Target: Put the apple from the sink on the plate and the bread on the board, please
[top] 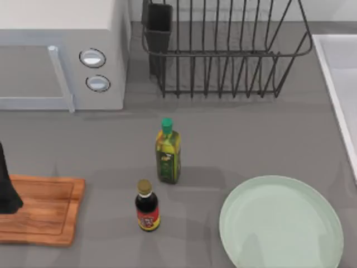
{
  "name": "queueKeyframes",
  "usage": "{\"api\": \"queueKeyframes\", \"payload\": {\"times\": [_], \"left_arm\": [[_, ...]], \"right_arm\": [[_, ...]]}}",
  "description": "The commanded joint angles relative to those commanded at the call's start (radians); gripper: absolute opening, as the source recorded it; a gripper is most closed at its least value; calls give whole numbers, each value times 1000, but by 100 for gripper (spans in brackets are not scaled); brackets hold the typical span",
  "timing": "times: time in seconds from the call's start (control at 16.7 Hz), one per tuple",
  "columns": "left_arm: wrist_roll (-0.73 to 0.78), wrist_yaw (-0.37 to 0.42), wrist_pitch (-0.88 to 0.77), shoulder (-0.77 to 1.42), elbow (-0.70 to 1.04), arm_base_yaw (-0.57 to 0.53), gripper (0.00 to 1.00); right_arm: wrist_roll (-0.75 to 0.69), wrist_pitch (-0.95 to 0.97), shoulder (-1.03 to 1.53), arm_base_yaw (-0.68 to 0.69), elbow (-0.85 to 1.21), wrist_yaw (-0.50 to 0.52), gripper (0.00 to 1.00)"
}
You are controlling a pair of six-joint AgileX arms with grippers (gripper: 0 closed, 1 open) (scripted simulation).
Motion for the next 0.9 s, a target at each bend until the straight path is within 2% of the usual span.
{"api": "queueKeyframes", "payload": {"times": [0.3, 0.9], "left_arm": [[0, 0, 0, 0, 0, 0, 100], [0, 0, 0, 0, 0, 0, 100]], "right_arm": [[-35, -198, 363, -39, 297, 0, 100], [-128, -713, 1440, -140, 1074, 1, 100]]}}
